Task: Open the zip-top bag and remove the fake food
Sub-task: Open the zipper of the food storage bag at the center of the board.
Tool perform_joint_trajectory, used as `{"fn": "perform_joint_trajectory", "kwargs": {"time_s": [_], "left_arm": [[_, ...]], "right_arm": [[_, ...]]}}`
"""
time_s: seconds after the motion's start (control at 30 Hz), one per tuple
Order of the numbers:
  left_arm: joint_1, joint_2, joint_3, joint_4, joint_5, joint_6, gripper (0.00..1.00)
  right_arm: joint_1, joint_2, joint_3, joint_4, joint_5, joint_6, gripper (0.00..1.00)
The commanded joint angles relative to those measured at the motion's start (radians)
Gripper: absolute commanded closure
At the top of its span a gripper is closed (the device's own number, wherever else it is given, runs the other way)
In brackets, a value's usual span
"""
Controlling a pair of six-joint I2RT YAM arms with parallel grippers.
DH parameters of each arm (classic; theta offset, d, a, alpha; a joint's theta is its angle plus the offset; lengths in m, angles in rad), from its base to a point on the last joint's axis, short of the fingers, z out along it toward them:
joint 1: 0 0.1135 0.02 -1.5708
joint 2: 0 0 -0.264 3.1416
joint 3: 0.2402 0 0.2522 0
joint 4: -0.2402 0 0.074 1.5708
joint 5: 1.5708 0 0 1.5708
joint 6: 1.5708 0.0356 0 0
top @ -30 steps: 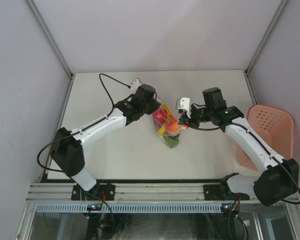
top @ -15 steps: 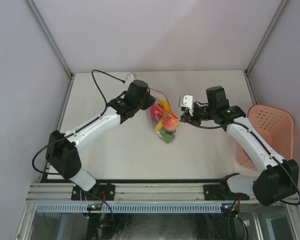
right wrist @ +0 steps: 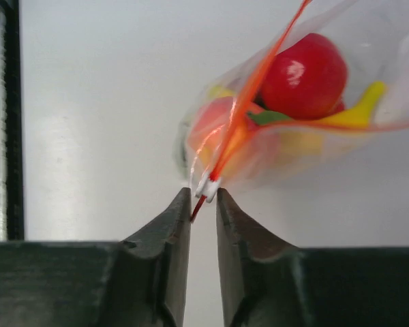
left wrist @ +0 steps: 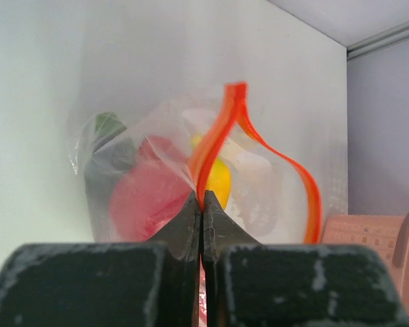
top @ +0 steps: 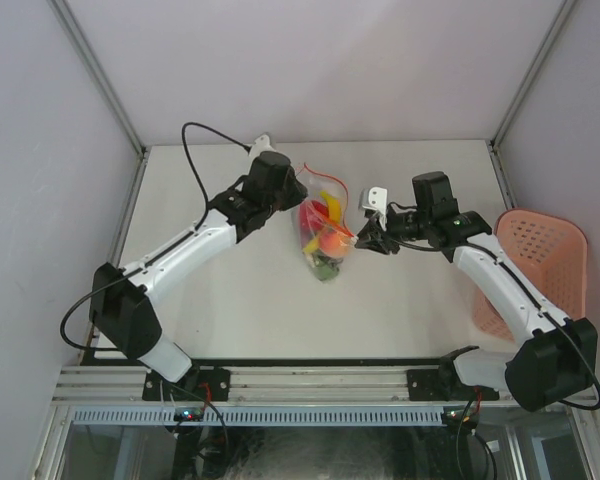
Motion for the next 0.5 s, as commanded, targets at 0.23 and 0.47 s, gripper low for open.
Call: {"fn": "perform_joint_trajectory", "kwargs": {"time_s": [0.23,0.47], "left_arm": [[0.051,-0.116,0.180,-0.075,-0.162,0.649,1.00],[0.081,-0.098,0.215,-0.152,0.108,0.903,1.00]], "right_arm": [[-0.064,-0.013,-0.021,0.065,-0.341,0.208,0.47],[-0.101,-0.028,-0.125,0.332,-0.398,0.479,0.48]]}}
